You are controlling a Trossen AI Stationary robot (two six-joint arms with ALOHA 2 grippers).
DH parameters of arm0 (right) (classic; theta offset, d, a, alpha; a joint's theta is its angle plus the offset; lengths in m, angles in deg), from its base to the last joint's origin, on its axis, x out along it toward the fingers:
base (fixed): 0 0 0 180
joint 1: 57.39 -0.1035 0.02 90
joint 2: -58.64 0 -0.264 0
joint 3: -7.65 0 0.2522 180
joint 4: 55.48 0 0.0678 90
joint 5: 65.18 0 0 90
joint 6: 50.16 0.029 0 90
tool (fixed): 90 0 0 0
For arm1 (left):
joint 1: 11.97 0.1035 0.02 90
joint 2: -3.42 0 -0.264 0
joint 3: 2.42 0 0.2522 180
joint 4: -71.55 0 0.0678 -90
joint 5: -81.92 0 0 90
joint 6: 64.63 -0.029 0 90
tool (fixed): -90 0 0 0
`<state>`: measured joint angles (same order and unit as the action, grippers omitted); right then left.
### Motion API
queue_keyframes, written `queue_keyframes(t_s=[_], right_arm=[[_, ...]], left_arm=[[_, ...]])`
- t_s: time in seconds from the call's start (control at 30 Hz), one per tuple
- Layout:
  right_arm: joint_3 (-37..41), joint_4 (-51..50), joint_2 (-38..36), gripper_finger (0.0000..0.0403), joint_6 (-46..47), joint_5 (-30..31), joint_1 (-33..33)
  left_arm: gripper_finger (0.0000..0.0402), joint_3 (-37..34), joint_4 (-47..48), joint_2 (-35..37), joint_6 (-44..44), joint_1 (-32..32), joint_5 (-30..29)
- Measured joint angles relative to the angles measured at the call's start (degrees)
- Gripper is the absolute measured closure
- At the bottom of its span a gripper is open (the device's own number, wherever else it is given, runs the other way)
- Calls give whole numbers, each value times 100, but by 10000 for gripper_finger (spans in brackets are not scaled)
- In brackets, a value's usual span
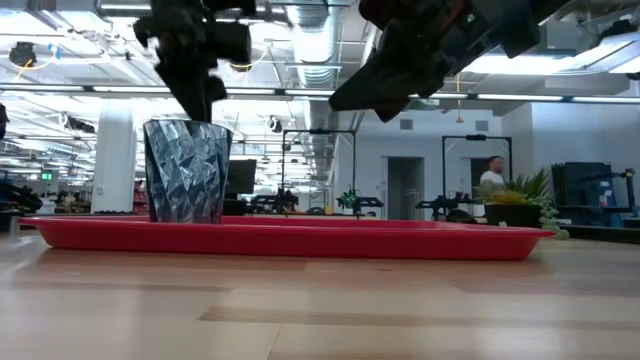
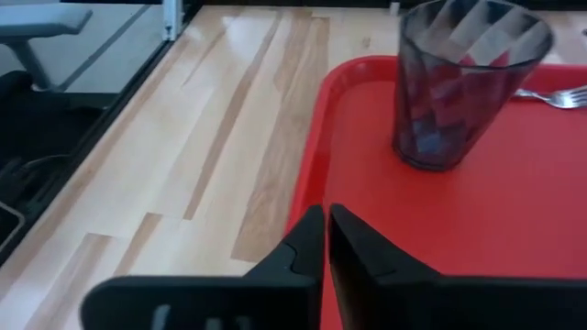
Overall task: Pick and place plate/cup/fork/spoon on tray
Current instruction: Put the blue cup on the red serving tray
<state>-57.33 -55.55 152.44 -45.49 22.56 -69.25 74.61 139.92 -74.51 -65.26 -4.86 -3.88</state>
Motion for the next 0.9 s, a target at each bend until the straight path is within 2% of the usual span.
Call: queue_keyframes(t_s=[0.1, 0.2, 0.3, 0.47, 0.53, 0.67, 0.9], right_arm=[[0, 5, 0, 349, -4, 105, 5], [-12, -5, 2, 345, -2, 96, 75], [-167, -9, 9, 353, -16, 99, 171], [-754, -410, 159, 393, -422, 63, 304], [-1167, -736, 337, 394, -552, 44, 323], [-2177, -1716, 823, 379, -733, -351, 411], [-4091, -3510, 1789, 350, -1254, -373, 540]], left_arm=[[281, -97, -127, 574, -82, -19, 0], [288, -578, -945, 1383, -77, -129, -10], [313, -1286, -1910, 2213, 29, -256, 2], [374, -2618, -3718, 3404, 180, -401, 48], [394, -3150, -4324, 3792, 183, -431, 127], [395, -3950, -5382, 4444, 261, -428, 121], [399, -4594, -5697, 5310, 263, -428, 36]])
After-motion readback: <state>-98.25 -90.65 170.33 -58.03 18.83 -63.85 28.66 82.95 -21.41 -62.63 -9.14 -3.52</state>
